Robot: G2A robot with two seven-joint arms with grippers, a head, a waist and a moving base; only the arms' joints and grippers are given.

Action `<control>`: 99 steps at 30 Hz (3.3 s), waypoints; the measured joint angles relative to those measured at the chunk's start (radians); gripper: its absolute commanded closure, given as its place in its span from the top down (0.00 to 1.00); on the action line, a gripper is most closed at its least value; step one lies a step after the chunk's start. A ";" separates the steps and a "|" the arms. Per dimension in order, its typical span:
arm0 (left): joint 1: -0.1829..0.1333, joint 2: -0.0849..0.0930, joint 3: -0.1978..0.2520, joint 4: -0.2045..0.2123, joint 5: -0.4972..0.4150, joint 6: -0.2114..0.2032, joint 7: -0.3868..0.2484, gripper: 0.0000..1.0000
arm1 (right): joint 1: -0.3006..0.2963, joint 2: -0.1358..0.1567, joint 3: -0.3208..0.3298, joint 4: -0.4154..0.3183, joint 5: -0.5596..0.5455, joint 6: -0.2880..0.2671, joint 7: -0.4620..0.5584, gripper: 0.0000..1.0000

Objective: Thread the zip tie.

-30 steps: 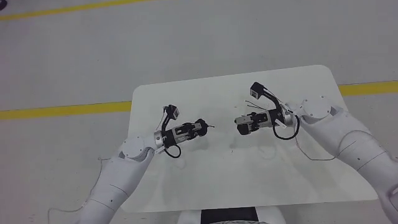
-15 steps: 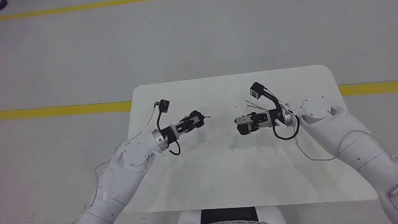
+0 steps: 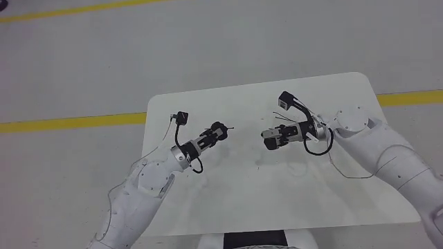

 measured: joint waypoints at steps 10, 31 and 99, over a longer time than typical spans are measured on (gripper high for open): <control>0.024 0.003 -0.014 -0.036 0.073 0.000 0.094 0.00 | 0.000 0.000 0.000 0.000 0.000 0.000 0.000 1.00; 0.024 0.003 -0.014 -0.036 0.073 0.000 0.093 0.00 | 0.029 0.078 0.066 -0.233 -0.744 -0.002 0.102 1.00; 0.024 0.003 -0.014 -0.036 0.073 0.000 0.094 0.00 | 0.353 -0.037 -0.422 -0.062 -1.023 0.000 -0.112 1.00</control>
